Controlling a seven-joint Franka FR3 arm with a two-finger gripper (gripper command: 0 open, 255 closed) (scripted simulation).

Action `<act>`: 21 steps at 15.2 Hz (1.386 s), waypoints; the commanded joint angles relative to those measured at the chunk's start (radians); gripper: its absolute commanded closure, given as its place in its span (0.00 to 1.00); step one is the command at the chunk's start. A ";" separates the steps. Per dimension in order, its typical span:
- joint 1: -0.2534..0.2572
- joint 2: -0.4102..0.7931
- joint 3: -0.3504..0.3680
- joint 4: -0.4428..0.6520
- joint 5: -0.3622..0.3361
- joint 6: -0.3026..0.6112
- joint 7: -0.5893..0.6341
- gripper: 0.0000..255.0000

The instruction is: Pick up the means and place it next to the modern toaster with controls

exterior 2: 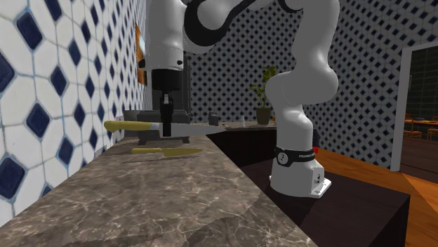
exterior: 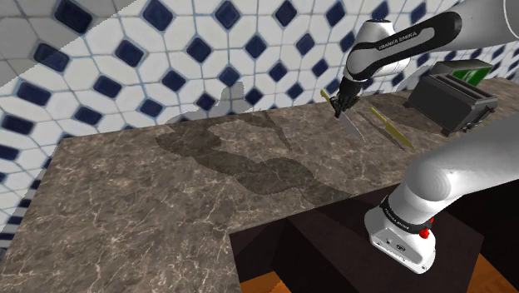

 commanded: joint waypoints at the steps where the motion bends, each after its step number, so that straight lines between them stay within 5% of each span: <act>1: -0.001 -0.017 0.001 0.011 0.000 -0.029 0.000 1.00; 21: 0.000 -0.131 0.015 0.199 0.003 -0.331 0.003 1.00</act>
